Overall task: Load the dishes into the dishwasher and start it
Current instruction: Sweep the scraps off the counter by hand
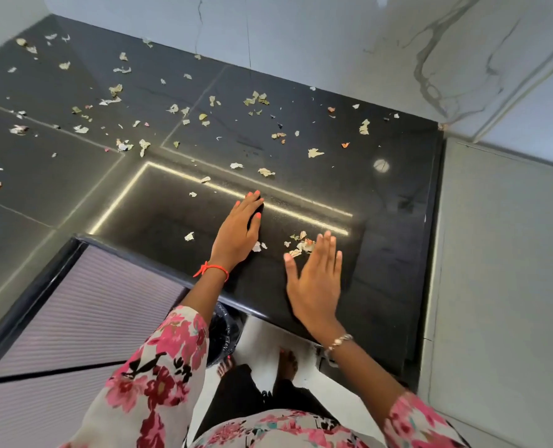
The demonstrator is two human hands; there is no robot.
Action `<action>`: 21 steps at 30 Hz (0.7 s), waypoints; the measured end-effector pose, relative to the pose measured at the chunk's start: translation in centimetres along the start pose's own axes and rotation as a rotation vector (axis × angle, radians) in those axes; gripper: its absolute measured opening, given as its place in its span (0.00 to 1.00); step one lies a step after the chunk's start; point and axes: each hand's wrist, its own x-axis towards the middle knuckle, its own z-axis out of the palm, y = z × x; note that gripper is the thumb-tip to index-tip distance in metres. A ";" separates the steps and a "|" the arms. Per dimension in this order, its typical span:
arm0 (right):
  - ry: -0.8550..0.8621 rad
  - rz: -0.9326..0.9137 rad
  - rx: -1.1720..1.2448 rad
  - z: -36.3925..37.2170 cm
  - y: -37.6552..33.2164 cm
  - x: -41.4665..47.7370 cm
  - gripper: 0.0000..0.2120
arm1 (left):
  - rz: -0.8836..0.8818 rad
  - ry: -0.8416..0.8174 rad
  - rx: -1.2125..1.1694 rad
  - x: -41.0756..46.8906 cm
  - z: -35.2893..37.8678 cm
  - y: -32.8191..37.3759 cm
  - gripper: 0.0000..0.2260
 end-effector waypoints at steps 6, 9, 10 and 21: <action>-0.135 -0.201 0.054 2.4 -4.9 4.4 0.34 | -0.083 0.042 -0.360 0.0 -1.4 0.0 0.17; -0.020 -0.214 0.228 2.1 -5.2 7.2 0.26 | -0.144 0.039 -0.455 0.4 -3.2 -0.4 0.15; 0.090 -0.131 0.212 1.9 -4.9 7.8 0.26 | -0.137 0.050 -0.441 0.5 -4.1 -0.8 0.15; 0.099 0.212 -0.027 6.7 -10.9 4.7 0.39 | -0.074 0.045 -0.151 3.9 -12.6 -11.1 0.13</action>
